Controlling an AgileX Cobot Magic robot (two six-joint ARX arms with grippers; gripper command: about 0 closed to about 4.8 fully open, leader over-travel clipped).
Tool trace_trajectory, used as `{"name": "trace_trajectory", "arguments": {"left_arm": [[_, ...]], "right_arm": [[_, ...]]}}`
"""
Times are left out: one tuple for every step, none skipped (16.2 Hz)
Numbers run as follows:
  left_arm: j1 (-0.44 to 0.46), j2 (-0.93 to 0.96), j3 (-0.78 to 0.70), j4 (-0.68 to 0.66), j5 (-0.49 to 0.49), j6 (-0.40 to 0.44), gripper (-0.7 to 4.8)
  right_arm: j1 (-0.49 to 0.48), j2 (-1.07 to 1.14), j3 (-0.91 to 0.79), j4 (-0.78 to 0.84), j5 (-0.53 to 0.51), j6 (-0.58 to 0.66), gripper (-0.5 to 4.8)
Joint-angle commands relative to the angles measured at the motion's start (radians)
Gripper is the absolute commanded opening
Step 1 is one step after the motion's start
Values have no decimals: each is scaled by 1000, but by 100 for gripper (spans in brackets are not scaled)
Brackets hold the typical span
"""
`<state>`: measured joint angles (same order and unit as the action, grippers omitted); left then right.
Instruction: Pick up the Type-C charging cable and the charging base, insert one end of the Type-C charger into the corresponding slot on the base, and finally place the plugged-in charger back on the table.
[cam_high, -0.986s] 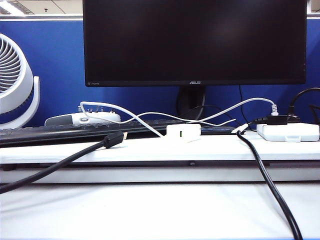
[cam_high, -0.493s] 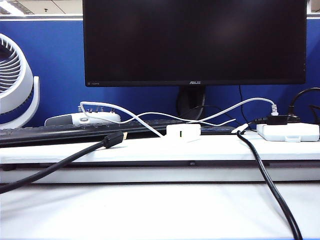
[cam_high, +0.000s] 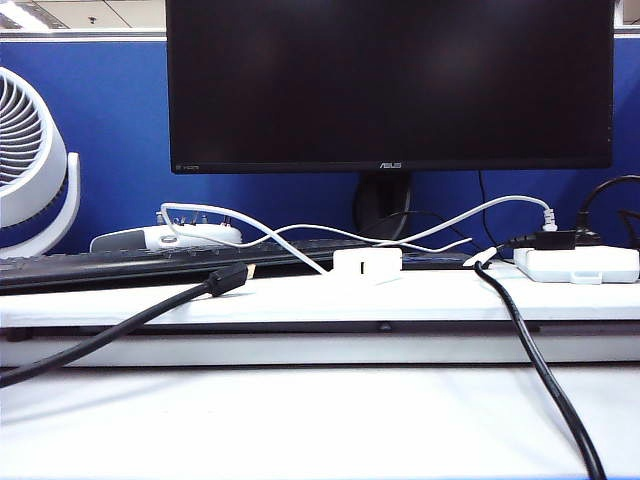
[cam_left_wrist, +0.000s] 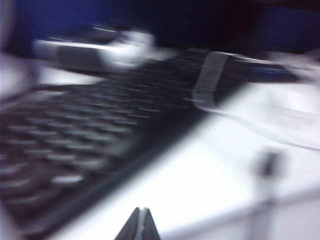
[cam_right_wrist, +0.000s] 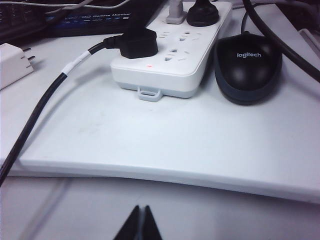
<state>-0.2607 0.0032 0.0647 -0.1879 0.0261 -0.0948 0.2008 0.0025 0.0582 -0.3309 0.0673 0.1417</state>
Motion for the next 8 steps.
{"name": "trace_trajectory", "arguments": {"left_arm": [[132,-1,-35,-58,-14,27,-4],[147,0,-35,-57,-13,65,-3],[154,-3,-35,-56,-9,102,-3],[158,-3,-35,-57,-10,128,-3],[159,-3,-35,-58,-14,145,-3],[159,-3,-35,-58,-15,171,-3],[159,-3,-35,-57,-14,167,-3],[159,-3,-35,-58,-14,166,-3]], "right_arm": [[1,-2,-3,-2,2,3,3],[1,-2,-3,-3,2,3,3],[1,-2,-3,-2,2,3,3],[1,-2,-3,-2,2,3,3],[1,-2,-3,-3,2,3,3],[1,-2,-3,-2,2,3,3],[1,-2,-3,-2,2,3,3],[1,-2,-3,-2,2,3,3]]}}
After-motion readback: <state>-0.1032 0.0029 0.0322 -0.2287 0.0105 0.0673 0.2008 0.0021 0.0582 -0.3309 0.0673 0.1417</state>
